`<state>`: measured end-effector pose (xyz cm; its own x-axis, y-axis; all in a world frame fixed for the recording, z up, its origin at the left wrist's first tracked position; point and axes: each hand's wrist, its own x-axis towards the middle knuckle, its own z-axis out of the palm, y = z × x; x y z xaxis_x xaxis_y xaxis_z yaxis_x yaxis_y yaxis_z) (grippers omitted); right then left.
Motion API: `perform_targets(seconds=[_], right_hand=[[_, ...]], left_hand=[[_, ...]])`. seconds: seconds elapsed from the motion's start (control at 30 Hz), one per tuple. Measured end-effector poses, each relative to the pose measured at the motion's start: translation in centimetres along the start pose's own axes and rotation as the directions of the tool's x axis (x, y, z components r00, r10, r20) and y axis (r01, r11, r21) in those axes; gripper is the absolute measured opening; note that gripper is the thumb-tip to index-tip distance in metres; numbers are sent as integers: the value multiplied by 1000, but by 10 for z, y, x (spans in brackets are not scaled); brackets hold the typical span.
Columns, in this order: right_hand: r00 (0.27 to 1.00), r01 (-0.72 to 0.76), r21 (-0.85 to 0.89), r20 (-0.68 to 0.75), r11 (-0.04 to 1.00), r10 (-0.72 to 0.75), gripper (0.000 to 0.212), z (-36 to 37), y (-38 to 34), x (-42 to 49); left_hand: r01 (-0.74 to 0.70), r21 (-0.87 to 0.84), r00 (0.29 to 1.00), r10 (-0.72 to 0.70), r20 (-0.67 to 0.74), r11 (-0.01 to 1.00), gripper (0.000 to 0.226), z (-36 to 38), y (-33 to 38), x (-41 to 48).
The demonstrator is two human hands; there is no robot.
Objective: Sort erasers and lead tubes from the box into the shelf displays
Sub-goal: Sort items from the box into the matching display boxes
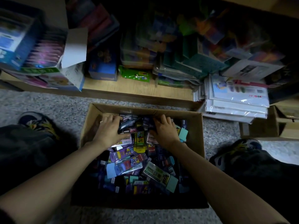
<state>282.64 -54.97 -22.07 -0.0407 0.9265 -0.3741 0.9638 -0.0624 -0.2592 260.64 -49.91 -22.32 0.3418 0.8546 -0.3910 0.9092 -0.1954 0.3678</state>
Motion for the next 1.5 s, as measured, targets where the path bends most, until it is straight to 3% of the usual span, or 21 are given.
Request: perform_targets(seconds=[0.1,0.33,0.47,0.63,0.8,0.9,1.07,1.23,1.37,1.5], right_hand=[[998,-69,74,6,995,68,60,-3,2,2],[995,-92,265,56,960,80,59,-6,8,-6],[981,-151,276,157,949,111,59,-7,12,-10],[979,-180,282,148,942,142,53,-7,12,-15],[973,-206,332,171,920,156,56,-5,10,-21],[961,-252,376,206,892,184,53,-7,9,-21],[959,-274,431,194,860,208,49,-9,7,-19],[954,-300,553,175,777,244,43,-9,1,-21],[957,-276,727,149,629,247,34,-18,-6,-26],[966,-231,858,147,458,212,31,-35,-16,-32]], left_hand=[[4,68,999,-7,50,998,77,3,2,5],[37,-30,981,-31,191,999,77,-1,3,12],[5,-21,961,1,276,1000,79,-8,-1,13],[5,-55,964,10,266,998,84,-12,-7,11],[66,-322,978,2,206,944,73,-10,-9,7],[100,-428,973,1,230,898,73,-13,-7,7],[160,-558,955,16,297,815,51,-24,2,12],[166,-583,953,22,301,796,15,-32,11,15],[160,-606,964,9,266,779,14,-39,23,10],[153,-711,981,-21,191,686,15,-50,39,-1]])
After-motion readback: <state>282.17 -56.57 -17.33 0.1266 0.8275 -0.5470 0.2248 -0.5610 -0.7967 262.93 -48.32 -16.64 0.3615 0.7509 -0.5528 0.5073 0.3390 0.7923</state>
